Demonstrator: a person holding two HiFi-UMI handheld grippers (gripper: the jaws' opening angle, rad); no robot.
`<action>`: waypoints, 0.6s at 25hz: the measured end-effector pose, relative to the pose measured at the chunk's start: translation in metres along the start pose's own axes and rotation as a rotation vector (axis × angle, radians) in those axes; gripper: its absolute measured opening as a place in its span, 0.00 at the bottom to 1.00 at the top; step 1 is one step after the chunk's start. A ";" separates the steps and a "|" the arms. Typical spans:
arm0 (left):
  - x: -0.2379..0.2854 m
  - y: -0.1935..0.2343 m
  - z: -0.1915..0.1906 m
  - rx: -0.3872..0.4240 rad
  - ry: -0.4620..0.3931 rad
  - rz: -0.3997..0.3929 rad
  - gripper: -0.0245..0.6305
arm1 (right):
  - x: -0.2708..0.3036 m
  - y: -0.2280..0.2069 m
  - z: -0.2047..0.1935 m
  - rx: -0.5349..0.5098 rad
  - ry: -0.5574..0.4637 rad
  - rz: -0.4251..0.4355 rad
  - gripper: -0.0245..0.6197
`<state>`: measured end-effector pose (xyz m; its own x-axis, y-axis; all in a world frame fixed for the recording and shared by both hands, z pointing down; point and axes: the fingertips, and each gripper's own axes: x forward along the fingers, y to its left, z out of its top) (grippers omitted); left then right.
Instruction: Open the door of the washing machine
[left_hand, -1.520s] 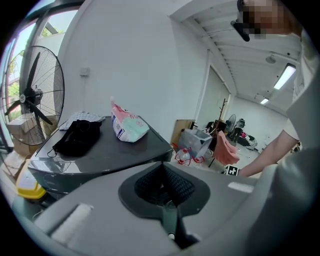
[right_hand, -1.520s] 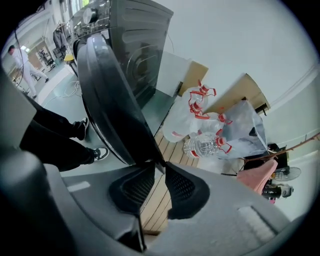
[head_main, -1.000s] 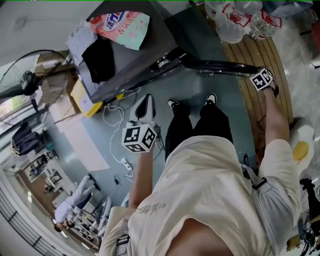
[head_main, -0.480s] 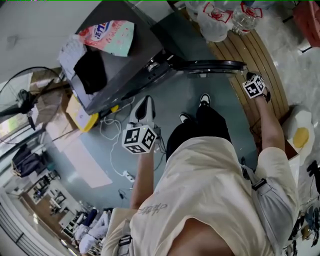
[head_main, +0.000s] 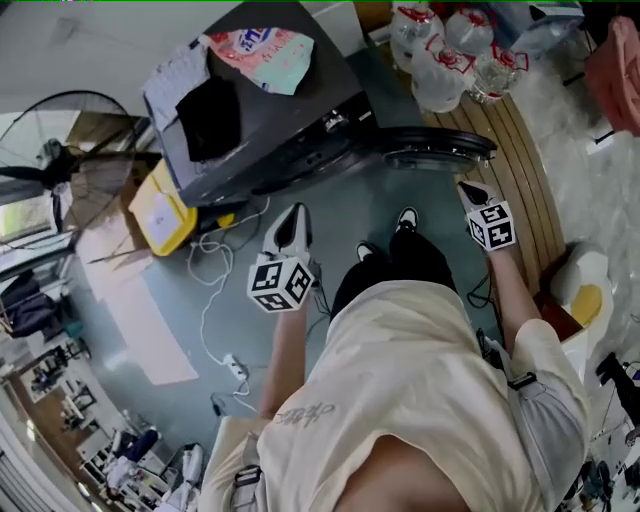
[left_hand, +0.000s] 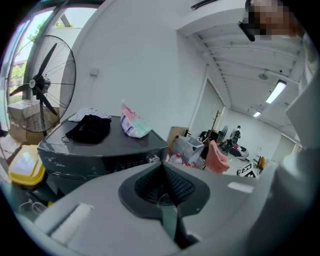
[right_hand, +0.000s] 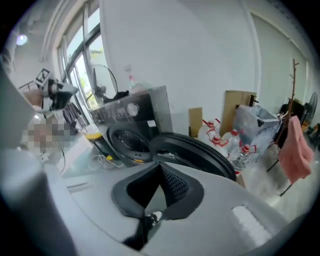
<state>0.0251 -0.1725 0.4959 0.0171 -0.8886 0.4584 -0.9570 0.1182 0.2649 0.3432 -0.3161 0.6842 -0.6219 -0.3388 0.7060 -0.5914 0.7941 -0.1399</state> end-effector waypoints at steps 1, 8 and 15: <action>-0.009 0.004 -0.003 -0.005 -0.011 0.005 0.06 | -0.007 0.022 0.015 0.007 -0.049 0.034 0.04; -0.054 0.039 -0.020 -0.014 -0.061 0.038 0.06 | -0.040 0.144 0.110 -0.096 -0.287 0.198 0.04; -0.080 0.048 -0.028 0.025 -0.094 0.012 0.06 | -0.063 0.204 0.171 -0.104 -0.452 0.188 0.04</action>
<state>-0.0138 -0.0828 0.4957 -0.0202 -0.9249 0.3797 -0.9640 0.1188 0.2380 0.1741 -0.2185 0.4923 -0.8868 -0.3512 0.3003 -0.4074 0.9009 -0.1495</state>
